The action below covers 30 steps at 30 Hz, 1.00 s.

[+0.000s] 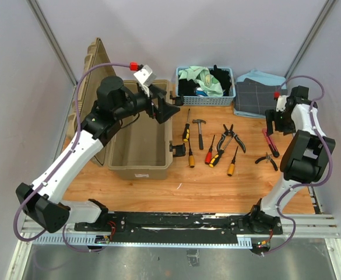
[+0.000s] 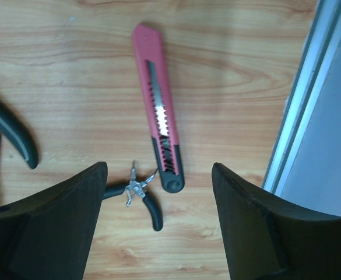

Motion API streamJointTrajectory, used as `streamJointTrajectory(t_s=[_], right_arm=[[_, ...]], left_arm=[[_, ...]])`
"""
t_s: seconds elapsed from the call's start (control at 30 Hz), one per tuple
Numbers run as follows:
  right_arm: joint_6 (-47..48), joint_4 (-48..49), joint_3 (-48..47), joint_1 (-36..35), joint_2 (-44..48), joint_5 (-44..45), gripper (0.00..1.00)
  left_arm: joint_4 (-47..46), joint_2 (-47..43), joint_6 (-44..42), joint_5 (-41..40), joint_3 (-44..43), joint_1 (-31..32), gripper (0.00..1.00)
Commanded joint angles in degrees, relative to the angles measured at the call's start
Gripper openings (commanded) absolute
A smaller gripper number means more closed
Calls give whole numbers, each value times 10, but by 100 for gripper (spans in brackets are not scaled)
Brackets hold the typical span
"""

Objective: Pack the tool kit
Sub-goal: Pick up the knife at the center of the board.

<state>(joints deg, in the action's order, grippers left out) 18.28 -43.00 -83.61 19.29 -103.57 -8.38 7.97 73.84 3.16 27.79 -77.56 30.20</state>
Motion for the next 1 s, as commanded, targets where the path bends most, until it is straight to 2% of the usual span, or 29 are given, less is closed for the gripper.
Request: streamJointTrajectory(t_s=[0.0, 0.4, 0.6, 0.67, 0.83, 0.97], right_arm=[[23, 18, -31, 19, -29, 27, 72], [11, 43, 23, 17, -76, -20, 65], [17, 47, 48, -1, -91, 3, 59], [13, 47, 53, -4, -97, 10, 53], [9, 40, 53, -5, -111, 11, 20], [6, 30, 41, -4, -96, 4, 7]], left_arm=[[36, -25, -38, 9, -6, 4, 94], [80, 3, -34, -10, -45, 4, 94], [80, 25, -31, -15, -66, 4, 94], [81, 33, -31, -17, -76, 4, 94], [81, 42, -28, -25, -89, 4, 94], [81, 41, -20, -33, -85, 4, 94]])
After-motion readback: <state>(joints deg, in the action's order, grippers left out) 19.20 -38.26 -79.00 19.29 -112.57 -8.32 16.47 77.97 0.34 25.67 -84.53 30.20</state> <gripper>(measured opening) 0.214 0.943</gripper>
